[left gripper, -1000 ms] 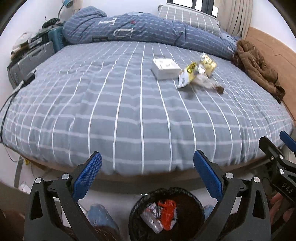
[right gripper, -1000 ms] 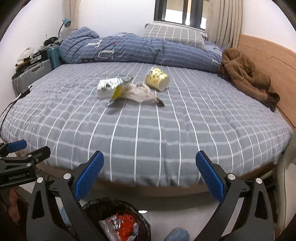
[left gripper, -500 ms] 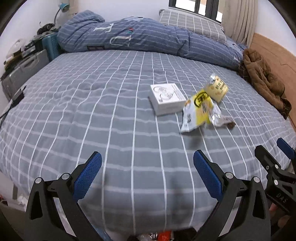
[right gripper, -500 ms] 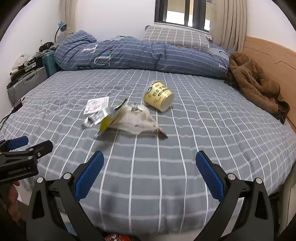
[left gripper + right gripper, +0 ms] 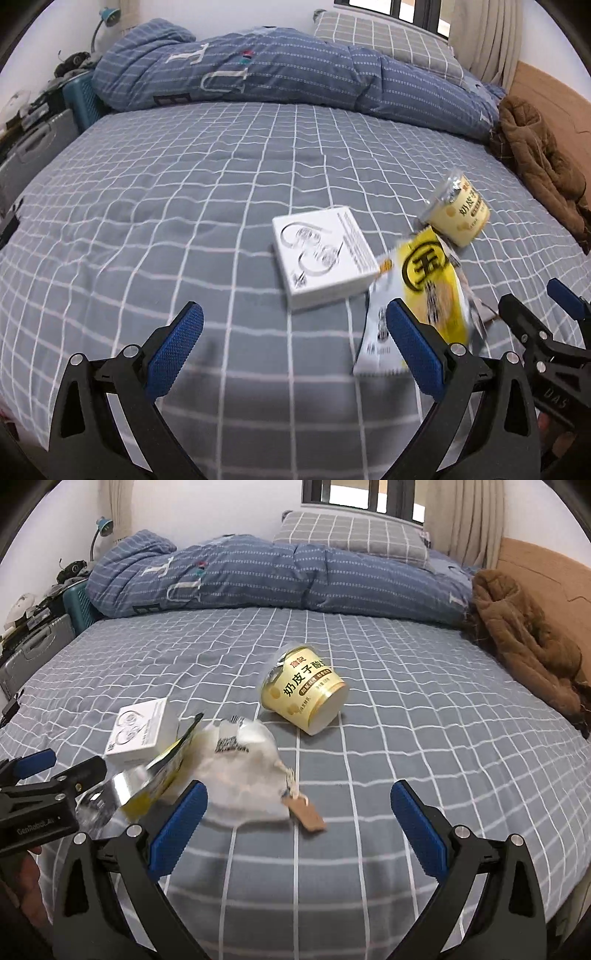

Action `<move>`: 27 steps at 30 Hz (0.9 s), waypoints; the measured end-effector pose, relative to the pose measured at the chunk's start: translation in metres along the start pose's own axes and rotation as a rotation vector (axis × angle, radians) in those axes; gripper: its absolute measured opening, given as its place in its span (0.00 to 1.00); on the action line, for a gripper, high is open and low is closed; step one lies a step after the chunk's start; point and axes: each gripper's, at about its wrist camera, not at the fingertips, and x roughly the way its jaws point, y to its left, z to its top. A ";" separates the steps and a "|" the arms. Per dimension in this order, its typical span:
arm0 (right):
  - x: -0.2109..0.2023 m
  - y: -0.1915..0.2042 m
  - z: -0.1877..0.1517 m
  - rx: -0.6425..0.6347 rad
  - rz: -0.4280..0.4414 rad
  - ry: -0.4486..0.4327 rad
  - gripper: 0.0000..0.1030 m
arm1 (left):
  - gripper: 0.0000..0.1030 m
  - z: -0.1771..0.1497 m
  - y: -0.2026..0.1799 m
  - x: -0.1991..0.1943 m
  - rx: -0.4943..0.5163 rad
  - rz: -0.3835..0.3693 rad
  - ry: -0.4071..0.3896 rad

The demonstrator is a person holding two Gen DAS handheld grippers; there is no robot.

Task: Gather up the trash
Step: 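Move both open tools back over the bed toward the white box and tissue bag, then grasp the white earphone box with the left tool while the right tool grasps the white tissue bag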

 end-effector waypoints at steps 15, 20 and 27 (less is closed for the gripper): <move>0.058 0.006 0.007 0.019 0.084 0.142 0.88 | 0.94 0.028 -0.015 0.056 -0.002 0.001 0.057; 0.069 0.015 0.002 -0.003 0.122 0.177 0.78 | 0.94 0.028 -0.013 0.067 -0.005 0.001 0.070; 0.073 0.025 0.000 -0.012 0.173 0.209 0.48 | 0.75 0.026 -0.013 0.078 -0.011 -0.040 0.115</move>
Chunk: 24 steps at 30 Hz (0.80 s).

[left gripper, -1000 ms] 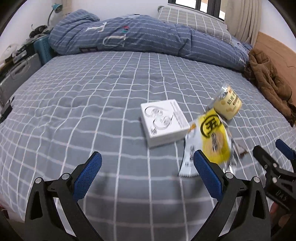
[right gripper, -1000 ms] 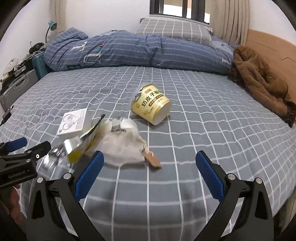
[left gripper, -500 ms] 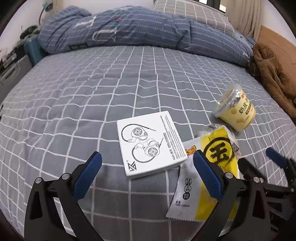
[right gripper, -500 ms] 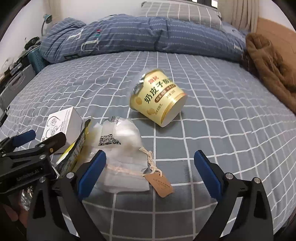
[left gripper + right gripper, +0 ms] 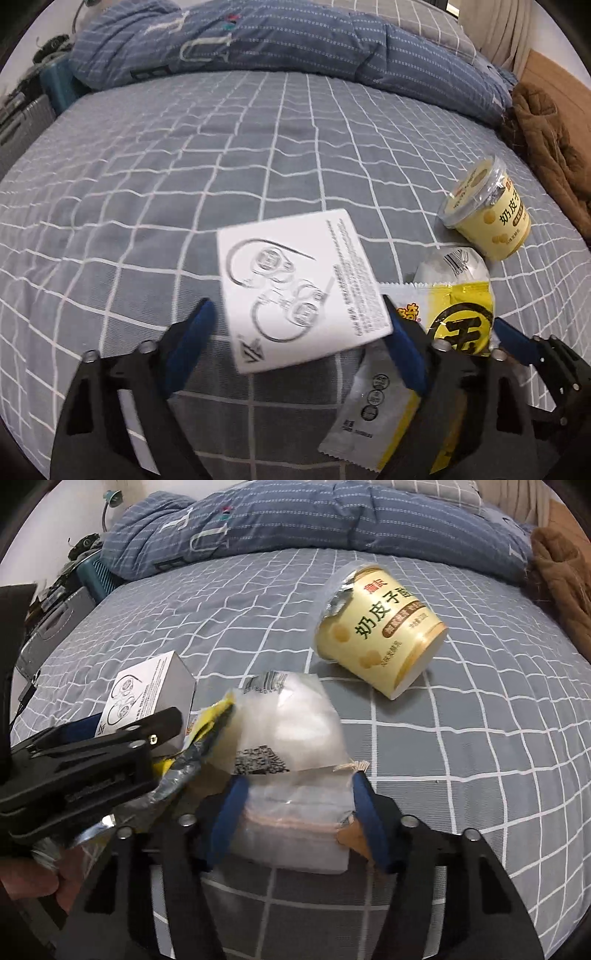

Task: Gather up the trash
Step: 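Grasp the white earphone box with the left tool while the right tool grasps the white tissue bag, then lift the white box and tissue bag and carry both toward the floor bin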

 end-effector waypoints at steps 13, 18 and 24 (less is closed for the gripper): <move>-0.006 0.000 0.000 0.000 0.021 -0.013 0.21 | 0.72 -0.001 -0.001 -0.005 0.036 0.001 -0.016; -0.021 0.000 0.003 -0.022 -0.032 -0.059 0.18 | 0.71 -0.001 0.003 -0.016 0.042 -0.002 -0.036; -0.040 -0.003 0.006 -0.032 -0.091 -0.114 0.17 | 0.70 -0.003 0.010 -0.028 0.042 -0.011 -0.050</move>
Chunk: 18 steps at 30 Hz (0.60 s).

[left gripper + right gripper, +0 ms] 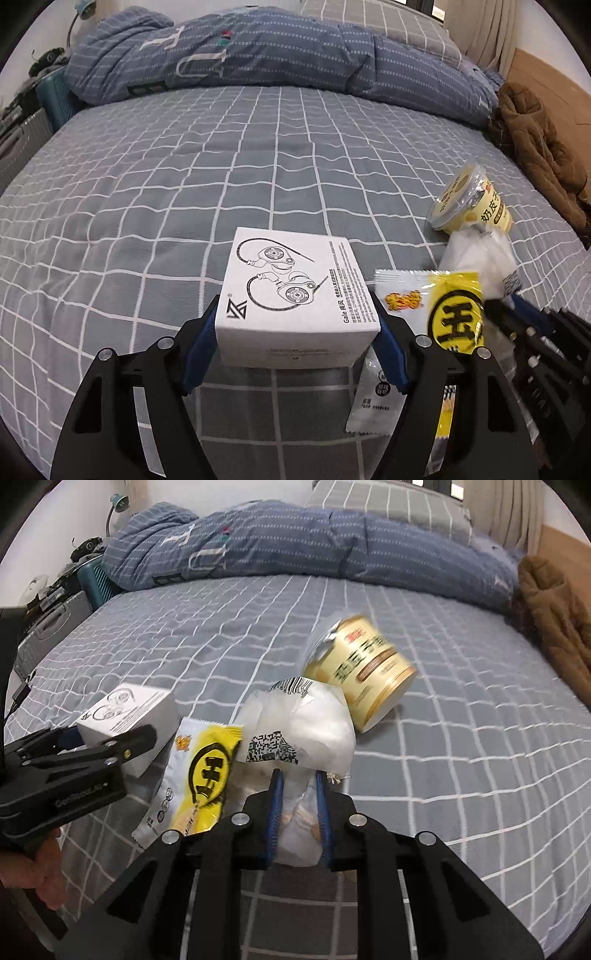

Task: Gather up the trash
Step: 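Lift the white box and tissue bag and carry both toward the floor bin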

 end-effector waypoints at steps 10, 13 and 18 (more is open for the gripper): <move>-0.025 -0.011 0.002 0.016 -0.028 -0.038 0.16 | 0.69 -0.008 0.008 -0.022 -0.001 -0.013 -0.017; -0.033 -0.012 0.002 0.017 -0.032 -0.050 0.16 | 0.69 -0.012 0.010 -0.030 -0.008 -0.022 -0.025; -0.044 -0.010 -0.001 0.025 -0.032 -0.064 0.16 | 0.69 -0.020 0.014 -0.046 -0.006 -0.019 -0.044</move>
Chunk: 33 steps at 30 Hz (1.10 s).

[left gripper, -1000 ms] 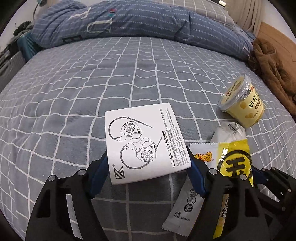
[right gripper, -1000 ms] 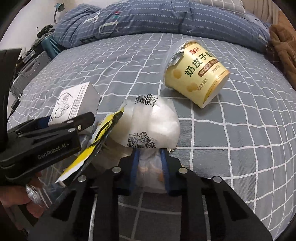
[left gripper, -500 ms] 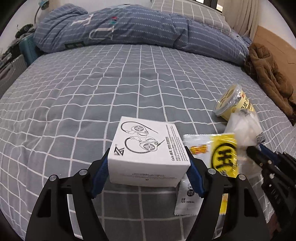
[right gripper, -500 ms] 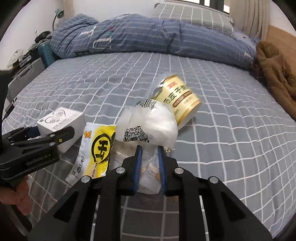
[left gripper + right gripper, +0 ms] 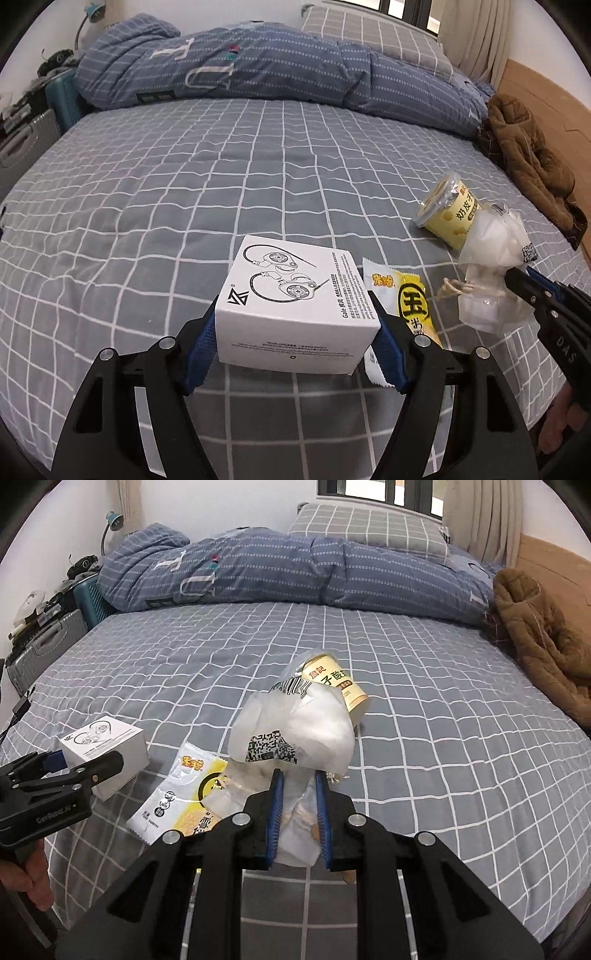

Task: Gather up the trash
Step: 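Lift the white box and tissue bag and carry both toward the floor bin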

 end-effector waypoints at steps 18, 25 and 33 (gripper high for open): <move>-0.049 0.014 -0.025 0.012 0.025 -0.028 0.16 | 0.69 -0.033 0.000 -0.059 -0.003 -0.013 -0.088; -0.063 0.020 -0.034 0.003 0.022 -0.031 0.16 | 0.69 -0.049 0.001 -0.070 -0.006 -0.013 -0.081; -0.083 0.028 -0.046 -0.006 0.036 -0.047 0.16 | 0.69 -0.062 -0.001 -0.086 -0.015 -0.017 -0.090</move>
